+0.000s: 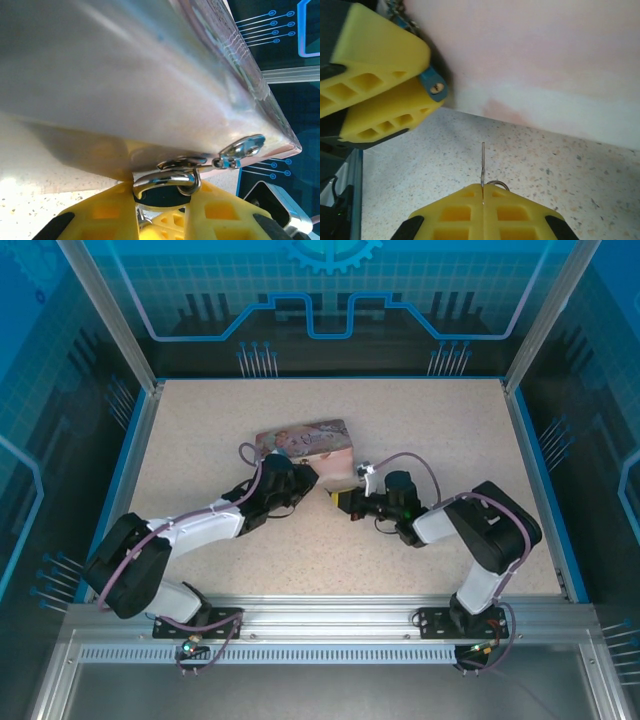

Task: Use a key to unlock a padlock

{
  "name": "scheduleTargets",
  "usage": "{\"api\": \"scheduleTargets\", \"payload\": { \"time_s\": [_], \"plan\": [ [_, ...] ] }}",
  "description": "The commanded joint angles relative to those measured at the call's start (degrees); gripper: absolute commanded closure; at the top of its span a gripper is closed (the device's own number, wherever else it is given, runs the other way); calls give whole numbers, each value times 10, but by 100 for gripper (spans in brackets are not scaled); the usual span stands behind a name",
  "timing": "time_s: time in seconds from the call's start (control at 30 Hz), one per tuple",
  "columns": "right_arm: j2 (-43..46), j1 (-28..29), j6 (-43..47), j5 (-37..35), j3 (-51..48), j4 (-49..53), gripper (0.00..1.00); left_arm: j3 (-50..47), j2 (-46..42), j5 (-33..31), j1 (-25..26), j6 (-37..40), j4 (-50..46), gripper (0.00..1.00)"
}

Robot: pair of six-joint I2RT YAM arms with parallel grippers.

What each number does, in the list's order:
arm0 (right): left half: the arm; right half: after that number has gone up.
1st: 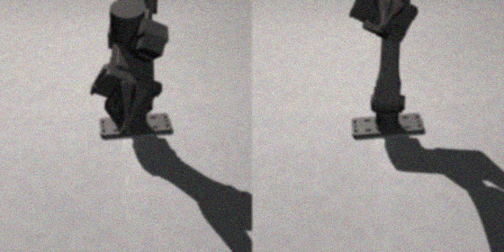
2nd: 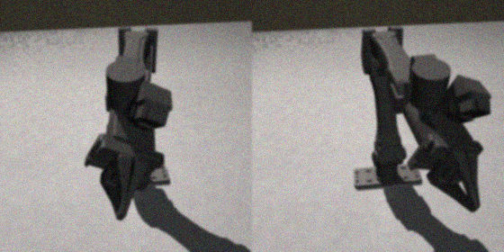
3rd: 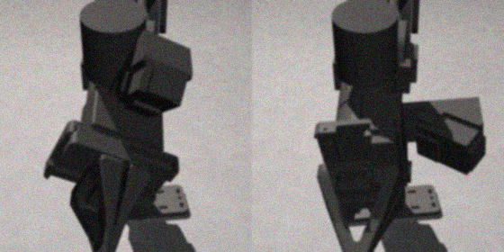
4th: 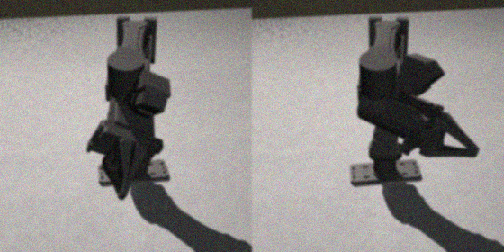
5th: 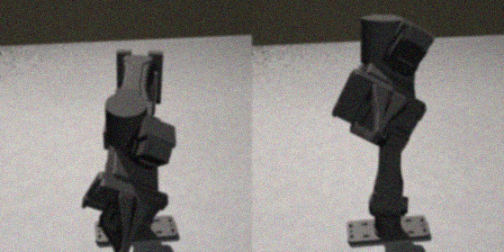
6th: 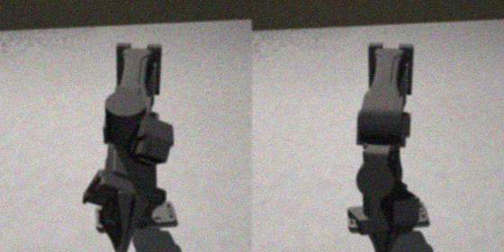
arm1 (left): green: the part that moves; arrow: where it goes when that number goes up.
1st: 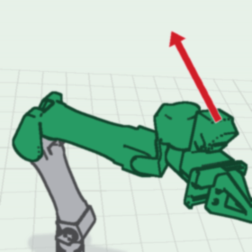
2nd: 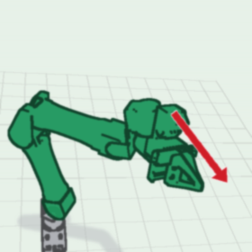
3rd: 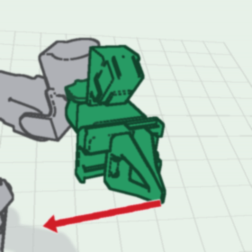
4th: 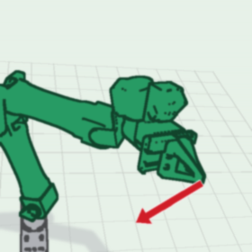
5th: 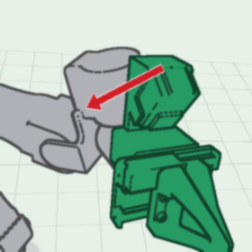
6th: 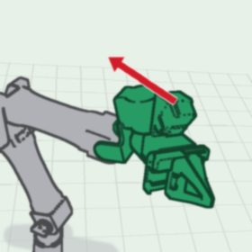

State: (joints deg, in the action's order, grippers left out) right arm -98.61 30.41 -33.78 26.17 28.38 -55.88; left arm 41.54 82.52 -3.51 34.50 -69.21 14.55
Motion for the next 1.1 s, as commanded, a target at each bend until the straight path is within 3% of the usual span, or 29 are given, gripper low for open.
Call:
{"api": "scheduleTargets", "payload": {
  "time_s": [0.0,0.27,1.07],
  "plan": [
    [29,-3,10,29,-3,-33,100,29,-25,38,-5,-16,32,100],
    [73,-3,35,11,9,31,100,34,-19,51,-7,-25,37,100],
    [39,-3,35,9,44,35,100,28,-2,56,-7,-34,56,100]
  ]
}}
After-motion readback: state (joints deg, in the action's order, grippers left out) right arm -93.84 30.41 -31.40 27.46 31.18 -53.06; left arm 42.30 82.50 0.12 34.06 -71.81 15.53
